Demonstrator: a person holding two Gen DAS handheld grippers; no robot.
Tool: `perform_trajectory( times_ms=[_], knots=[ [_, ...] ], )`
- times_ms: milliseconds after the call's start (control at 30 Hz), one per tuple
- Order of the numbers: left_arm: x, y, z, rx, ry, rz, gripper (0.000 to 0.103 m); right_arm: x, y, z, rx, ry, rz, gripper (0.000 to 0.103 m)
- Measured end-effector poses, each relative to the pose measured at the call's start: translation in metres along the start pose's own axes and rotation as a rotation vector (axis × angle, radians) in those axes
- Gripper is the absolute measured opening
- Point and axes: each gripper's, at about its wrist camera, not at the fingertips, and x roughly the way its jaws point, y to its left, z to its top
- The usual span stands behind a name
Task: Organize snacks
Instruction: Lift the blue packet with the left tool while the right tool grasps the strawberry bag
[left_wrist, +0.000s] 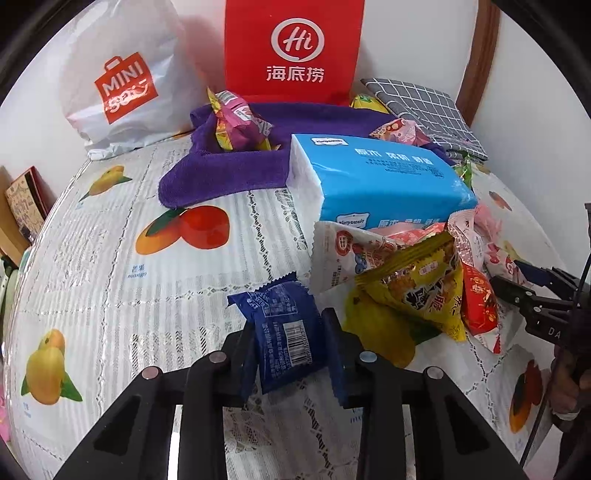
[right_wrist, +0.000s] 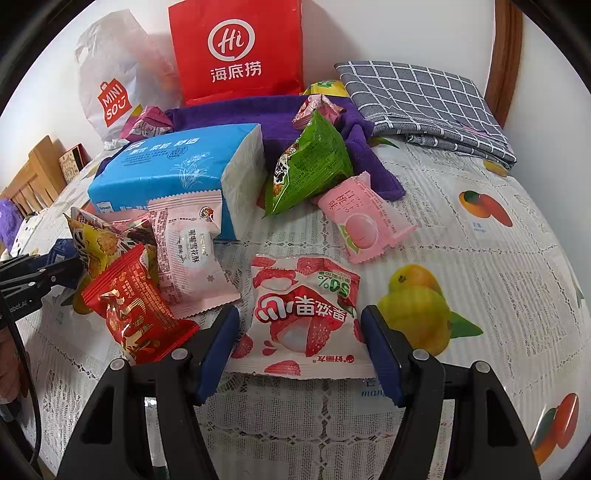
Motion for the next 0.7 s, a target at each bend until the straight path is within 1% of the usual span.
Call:
perform_trajectory(
  times_ms=[167, 267, 367, 533, 567, 633, 700],
  knots=[
    [-0.009, 0.004, -0.002, 0.002, -0.008, 0.005, 0.028, -0.003, -0.004, 0.000, 0.019, -0.011, 0.011, 0.064],
    [-0.017, 0.011, -0.002, -0.011, -0.014, 0.008, 0.028, -0.006, -0.003, -0.001, 0.021, -0.014, 0.003, 0.063],
    [-0.024, 0.019, -0.001, -0.025, -0.024, 0.022, 0.028, -0.011, 0.001, -0.002, 0.021, -0.015, 0.014, 0.062],
    [-0.036, 0.026, 0.004, -0.046, -0.040, 0.018, 0.028, -0.024, 0.005, 0.001, 0.027, -0.033, 0.025, 0.058],
    [-0.038, 0.027, 0.006, -0.045, -0.045, 0.021, 0.028, -0.026, 0.005, 0.002, 0.030, -0.036, 0.026, 0.056],
    [-0.043, 0.027, 0.009, -0.045, -0.054, 0.027, 0.028, -0.029, 0.005, 0.004, 0.036, -0.038, 0.028, 0.054],
    [-0.046, 0.027, 0.010, -0.051, -0.056, 0.014, 0.028, -0.031, 0.006, 0.003, 0.037, -0.040, 0.029, 0.052]
  ],
)
